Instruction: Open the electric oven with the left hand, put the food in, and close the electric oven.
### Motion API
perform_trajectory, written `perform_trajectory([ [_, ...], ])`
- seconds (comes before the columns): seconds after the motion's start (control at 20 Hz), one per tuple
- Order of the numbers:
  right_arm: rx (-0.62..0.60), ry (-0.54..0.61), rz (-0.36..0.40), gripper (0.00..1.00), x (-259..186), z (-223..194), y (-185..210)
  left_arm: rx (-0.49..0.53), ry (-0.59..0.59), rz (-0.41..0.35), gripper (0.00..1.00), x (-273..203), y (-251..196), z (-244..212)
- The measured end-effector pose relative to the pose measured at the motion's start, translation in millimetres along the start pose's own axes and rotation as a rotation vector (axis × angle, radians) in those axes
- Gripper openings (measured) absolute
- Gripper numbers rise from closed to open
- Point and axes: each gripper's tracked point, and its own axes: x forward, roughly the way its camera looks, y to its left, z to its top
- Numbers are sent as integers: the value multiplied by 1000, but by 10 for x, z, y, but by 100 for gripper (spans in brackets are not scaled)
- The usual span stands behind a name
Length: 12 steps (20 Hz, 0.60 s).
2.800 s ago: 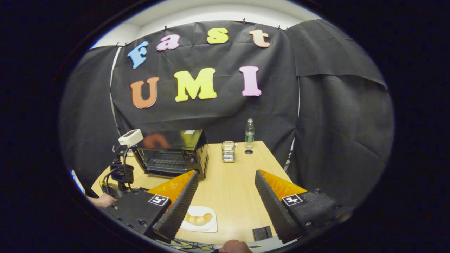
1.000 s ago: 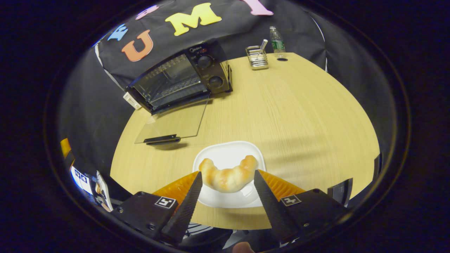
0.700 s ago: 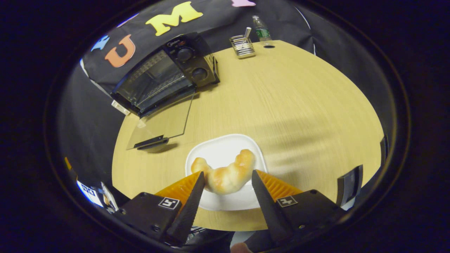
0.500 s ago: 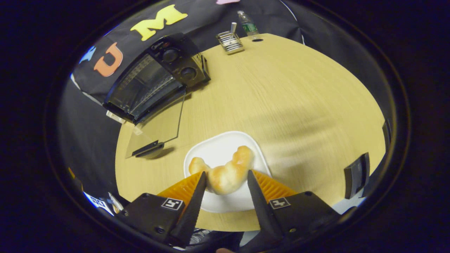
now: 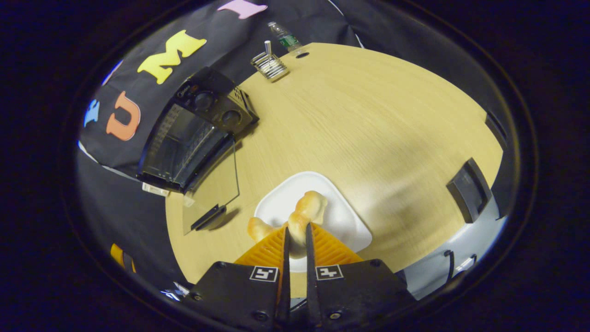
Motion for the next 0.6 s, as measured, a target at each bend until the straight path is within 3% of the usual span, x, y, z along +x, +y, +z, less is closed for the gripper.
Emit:
perform_trajectory([
  [0.15,79,-41,60,14,-222,-37,294,8,-8,-38,94,96,97,54],
  [0.35,96,-110,141,14,-357,73,842,8,-1,-75,94,105,222,66],
  [0.6,69,-164,222,16,-168,365,1518,19,18,-67,94,26,492,46],
])
